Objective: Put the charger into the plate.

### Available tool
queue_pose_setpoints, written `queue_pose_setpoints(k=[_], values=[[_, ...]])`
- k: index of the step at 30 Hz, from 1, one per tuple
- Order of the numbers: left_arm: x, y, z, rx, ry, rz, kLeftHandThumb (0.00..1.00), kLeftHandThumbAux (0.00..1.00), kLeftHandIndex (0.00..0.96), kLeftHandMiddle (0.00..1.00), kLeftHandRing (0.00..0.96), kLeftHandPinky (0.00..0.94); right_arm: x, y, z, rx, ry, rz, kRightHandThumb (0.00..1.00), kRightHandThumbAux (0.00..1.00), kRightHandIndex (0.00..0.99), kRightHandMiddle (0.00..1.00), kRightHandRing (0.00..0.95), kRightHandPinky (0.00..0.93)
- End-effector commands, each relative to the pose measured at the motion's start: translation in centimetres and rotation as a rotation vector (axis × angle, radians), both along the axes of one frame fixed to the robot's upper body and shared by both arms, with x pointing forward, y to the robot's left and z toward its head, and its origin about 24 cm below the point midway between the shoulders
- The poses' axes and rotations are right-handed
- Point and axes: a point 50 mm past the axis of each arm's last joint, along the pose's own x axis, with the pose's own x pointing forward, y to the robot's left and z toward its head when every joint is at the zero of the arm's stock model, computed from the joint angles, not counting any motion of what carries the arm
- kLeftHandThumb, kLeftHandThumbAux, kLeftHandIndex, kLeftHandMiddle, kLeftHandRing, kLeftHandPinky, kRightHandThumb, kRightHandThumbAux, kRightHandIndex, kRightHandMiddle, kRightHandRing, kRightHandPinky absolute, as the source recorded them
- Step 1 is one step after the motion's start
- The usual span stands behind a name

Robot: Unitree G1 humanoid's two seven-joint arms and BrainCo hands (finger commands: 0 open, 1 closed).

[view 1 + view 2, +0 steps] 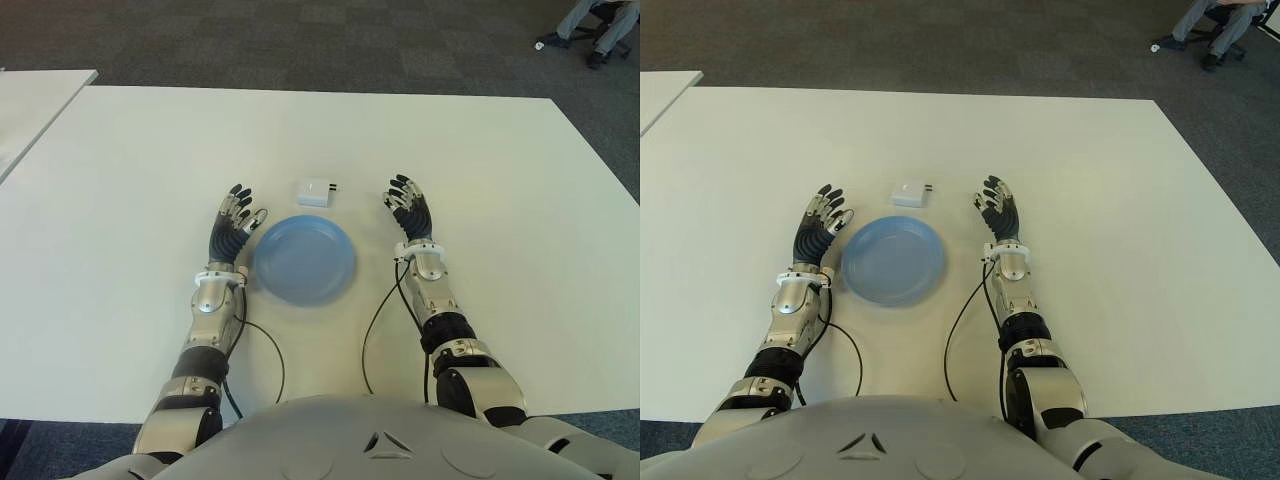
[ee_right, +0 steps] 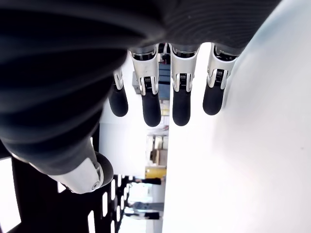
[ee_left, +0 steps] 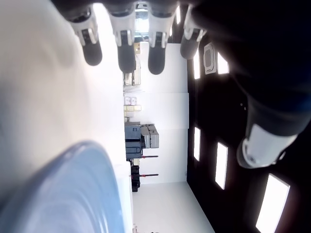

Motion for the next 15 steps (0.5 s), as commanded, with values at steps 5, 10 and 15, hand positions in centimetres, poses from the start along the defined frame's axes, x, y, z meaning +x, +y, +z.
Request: queue_pose_setpoints(k=[5, 10, 15], values=[[-1.3, -1.0, -2.5, -0.027, 0.139, 0.004, 0.0, 0.598, 0.062, 0.146, 0.131, 0.118, 2.4, -0.7, 3.5, -0.03, -0.053, 0.008, 0.435, 0.665, 0.126, 0.206, 0.179, 0.185], [-1.1, -1.3, -2.6, -0.036, 0.143, 0.001, 0.0, 0.601, 0.069, 0.148, 0.13, 0.121, 3.3, -0.8, 5.2, -0.048, -0.077, 0.022, 0.473, 0.653, 0.122, 0.205, 0.179, 0.185], [-1.0, -1.5, -2.7, -0.044, 0.145, -0.001, 0.0, 0.604, 0.074, 0.152, 0.133, 0.125, 3.9, -0.8, 6.4, -0.07, -0.089, 0.038, 0.496, 0.638, 0.122, 0.195, 0.174, 0.185]])
